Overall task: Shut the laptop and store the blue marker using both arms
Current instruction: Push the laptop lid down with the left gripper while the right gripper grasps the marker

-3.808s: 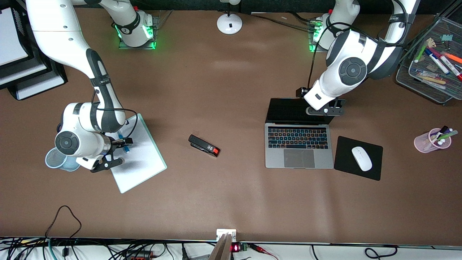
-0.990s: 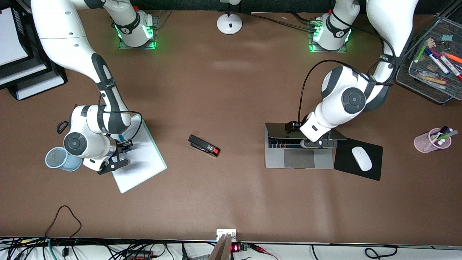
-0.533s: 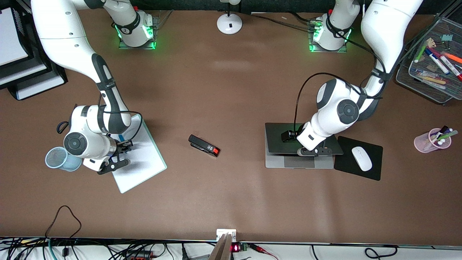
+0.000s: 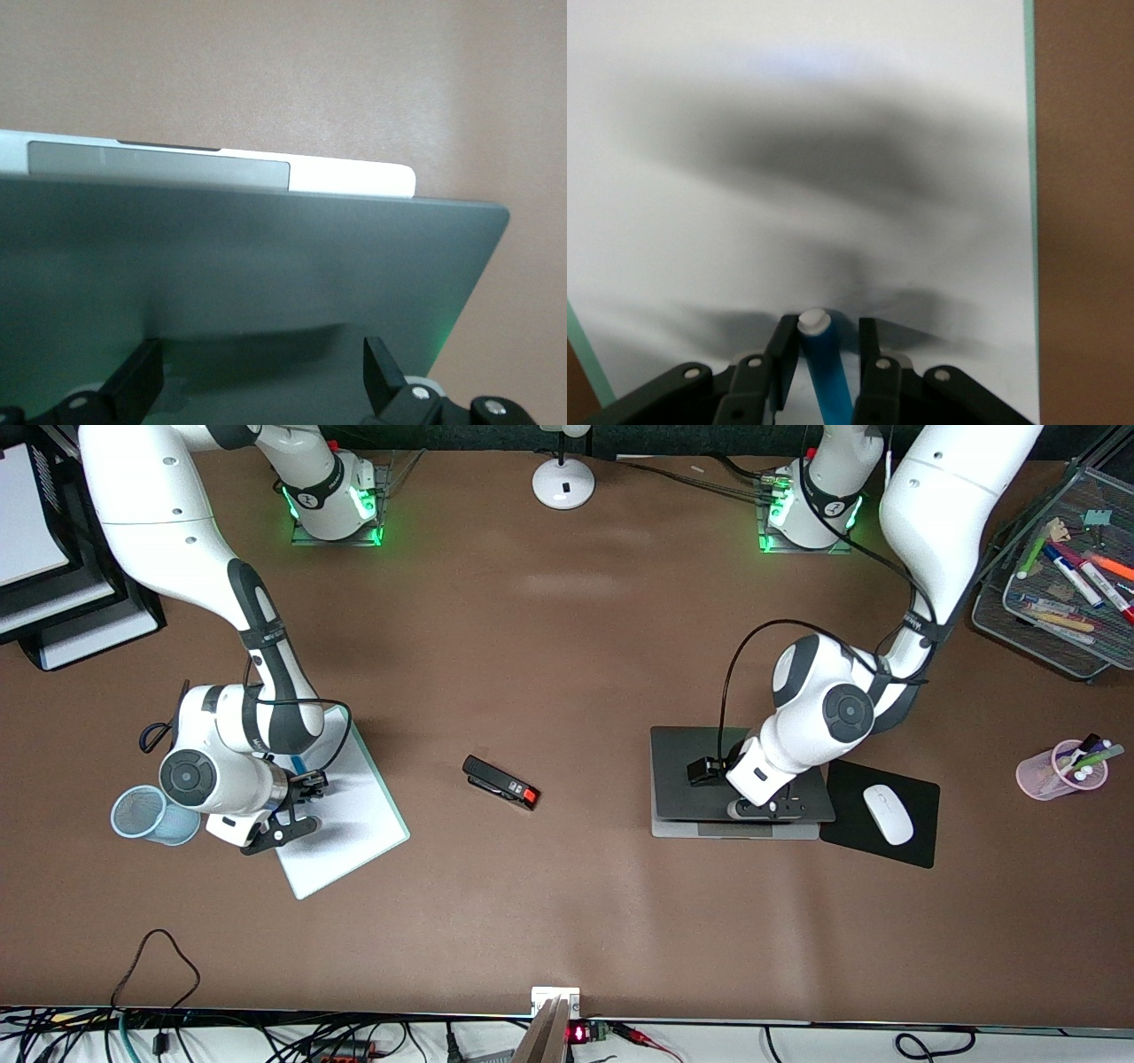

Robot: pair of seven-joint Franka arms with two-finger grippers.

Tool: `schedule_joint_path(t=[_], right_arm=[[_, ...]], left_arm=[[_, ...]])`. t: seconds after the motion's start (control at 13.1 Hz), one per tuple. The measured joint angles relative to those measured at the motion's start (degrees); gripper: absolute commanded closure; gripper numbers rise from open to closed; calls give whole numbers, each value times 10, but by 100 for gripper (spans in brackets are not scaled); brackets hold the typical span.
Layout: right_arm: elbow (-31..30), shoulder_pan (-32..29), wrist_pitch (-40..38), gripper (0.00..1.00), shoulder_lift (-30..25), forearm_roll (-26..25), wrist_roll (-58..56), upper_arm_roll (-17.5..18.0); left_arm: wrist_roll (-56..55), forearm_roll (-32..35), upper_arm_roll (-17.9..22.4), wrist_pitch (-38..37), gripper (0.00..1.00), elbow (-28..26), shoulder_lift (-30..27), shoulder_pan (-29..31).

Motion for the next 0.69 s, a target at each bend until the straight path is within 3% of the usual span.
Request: schedule_joint_path(t=[0.38,0.69], right_arm=[[1,-1,0,75,0,40,-1,-1],[1,-1,0,77,0,44,-1,-1]], left_arm=[[0,2,1,8,0,5,22,0],[0,2,5,8,0,14,22,0]])
